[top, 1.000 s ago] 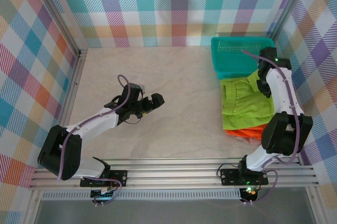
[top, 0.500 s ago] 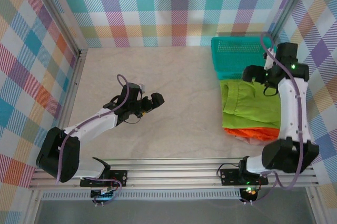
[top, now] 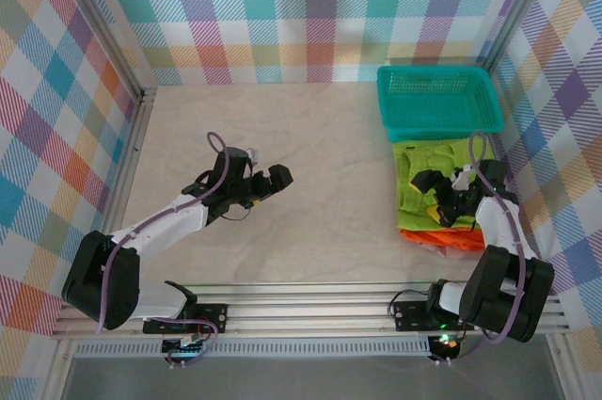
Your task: Fold and stack the shorts
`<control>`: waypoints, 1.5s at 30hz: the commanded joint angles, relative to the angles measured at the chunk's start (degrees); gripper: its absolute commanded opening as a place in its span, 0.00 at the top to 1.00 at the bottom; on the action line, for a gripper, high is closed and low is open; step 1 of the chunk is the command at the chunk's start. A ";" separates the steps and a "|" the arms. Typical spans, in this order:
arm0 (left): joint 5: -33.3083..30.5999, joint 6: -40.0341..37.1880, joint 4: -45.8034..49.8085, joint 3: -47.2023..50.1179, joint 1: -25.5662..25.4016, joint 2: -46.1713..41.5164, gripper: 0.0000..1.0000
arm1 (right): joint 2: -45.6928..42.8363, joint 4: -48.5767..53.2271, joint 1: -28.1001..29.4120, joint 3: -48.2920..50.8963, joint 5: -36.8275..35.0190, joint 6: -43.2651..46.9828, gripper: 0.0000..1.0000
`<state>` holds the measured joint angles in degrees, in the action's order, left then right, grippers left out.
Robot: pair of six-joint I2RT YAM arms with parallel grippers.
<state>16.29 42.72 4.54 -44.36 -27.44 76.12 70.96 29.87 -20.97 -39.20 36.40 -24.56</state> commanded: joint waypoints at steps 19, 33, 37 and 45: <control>-24.80 -12.29 16.26 -4.62 0.55 -12.34 0.00 | -19.72 -13.14 0.81 -2.52 -5.43 -0.17 0.01; -54.82 -32.01 -14.35 13.58 6.74 -15.91 0.00 | -6.89 -49.06 14.38 12.84 -28.64 19.55 0.00; -55.65 -33.11 -26.72 19.20 10.57 -11.95 0.00 | -1.41 -58.23 14.47 15.88 -26.85 20.10 0.01; -52.04 -40.16 -45.58 24.00 14.48 1.28 0.00 | 6.36 -70.11 15.07 17.32 -27.34 21.16 0.01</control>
<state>-36.05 6.98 -28.40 -22.24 -13.93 74.41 75.77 -32.69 -6.33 -21.58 8.99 -4.71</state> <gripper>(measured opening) 0.998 0.994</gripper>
